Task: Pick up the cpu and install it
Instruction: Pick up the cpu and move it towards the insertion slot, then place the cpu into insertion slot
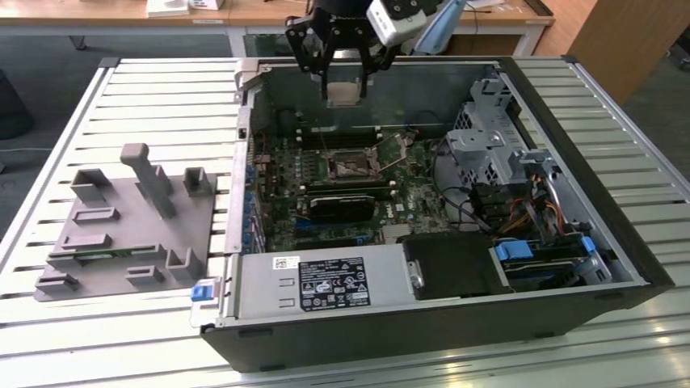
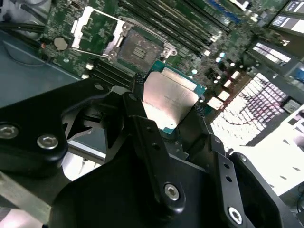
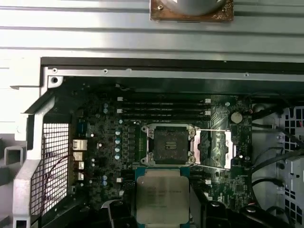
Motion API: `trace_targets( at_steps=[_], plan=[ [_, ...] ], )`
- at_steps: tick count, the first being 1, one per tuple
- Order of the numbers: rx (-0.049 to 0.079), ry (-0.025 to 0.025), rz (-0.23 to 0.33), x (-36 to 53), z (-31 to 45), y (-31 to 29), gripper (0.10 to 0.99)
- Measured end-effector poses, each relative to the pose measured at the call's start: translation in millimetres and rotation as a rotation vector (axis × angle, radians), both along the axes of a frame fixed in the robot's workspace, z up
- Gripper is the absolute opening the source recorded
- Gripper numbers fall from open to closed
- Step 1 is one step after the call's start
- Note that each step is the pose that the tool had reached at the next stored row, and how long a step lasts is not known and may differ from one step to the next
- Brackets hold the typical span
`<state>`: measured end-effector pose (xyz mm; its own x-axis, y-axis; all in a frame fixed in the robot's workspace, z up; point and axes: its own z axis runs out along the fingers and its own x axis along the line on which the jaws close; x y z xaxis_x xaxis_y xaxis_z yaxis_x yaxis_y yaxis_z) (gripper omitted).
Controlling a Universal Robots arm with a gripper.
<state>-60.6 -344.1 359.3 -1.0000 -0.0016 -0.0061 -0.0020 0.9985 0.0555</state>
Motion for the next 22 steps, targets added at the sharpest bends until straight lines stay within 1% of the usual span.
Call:
trace_targets(
  at_steps=[4, 5, 6, 11, 22],
  plan=[
    [0.000, -0.0001, 0.000, 9.4, -5.8, 12.1, 0.541],
    [0.000, -0.0002, 0.000, 10.8, -7.6, 14.6, 0.541],
    [0.000, 0.0000, -0.004, 11.1, -9.1, 15.4, 0.541],
    [-0.001, -0.0001, -0.090, 11.1, -14.9, 15.4, 0.541],
    [-0.001, -0.0001, -0.290, 11.1, -24.8, 15.4, 0.541]
  ],
)
